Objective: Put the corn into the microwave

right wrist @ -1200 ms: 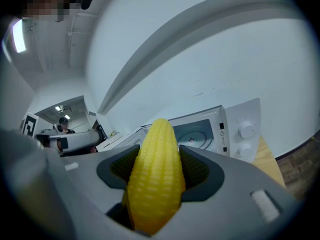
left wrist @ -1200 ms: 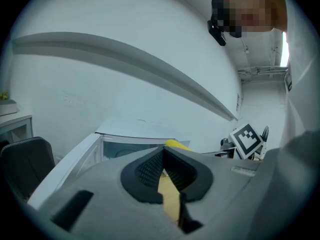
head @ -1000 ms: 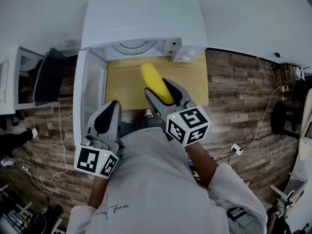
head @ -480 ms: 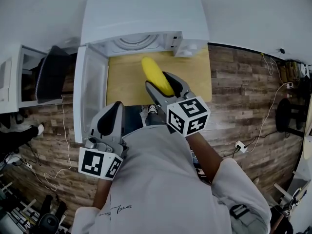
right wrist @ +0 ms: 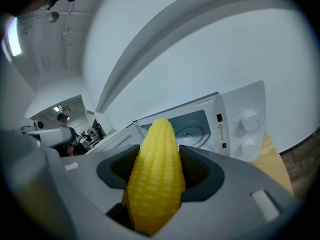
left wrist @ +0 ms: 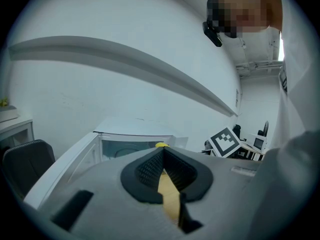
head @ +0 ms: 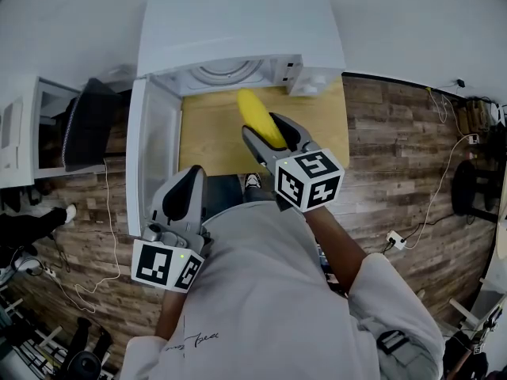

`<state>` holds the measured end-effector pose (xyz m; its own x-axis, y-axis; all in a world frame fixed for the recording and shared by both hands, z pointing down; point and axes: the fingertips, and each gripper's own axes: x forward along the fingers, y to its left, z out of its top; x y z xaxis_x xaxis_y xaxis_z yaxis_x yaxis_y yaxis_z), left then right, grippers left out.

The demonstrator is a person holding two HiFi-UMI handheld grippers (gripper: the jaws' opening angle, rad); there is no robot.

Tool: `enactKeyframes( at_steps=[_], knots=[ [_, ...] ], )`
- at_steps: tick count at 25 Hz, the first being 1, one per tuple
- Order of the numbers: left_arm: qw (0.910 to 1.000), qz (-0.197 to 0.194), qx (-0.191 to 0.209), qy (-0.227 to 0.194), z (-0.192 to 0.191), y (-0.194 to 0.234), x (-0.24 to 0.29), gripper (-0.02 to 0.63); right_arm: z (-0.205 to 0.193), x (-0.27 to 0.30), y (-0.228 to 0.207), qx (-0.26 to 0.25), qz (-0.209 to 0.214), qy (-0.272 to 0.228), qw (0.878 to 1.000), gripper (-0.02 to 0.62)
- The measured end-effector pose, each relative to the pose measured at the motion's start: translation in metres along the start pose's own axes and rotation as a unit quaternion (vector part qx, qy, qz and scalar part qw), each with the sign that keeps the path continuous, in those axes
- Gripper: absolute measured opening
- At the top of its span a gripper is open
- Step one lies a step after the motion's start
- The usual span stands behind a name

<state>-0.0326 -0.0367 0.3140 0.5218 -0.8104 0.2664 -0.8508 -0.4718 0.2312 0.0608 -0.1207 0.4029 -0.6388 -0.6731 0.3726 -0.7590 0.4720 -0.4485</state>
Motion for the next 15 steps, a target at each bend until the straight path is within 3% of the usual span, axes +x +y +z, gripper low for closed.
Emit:
enactKeyframes(
  at_steps=[15],
  knots=[
    [0.9998,0.002,-0.021,-0.003,0.005,0.024,0.008,-0.006,-0.002,0.041,-0.023,0.023,-0.021,0.021,0.999,0.261]
  ],
)
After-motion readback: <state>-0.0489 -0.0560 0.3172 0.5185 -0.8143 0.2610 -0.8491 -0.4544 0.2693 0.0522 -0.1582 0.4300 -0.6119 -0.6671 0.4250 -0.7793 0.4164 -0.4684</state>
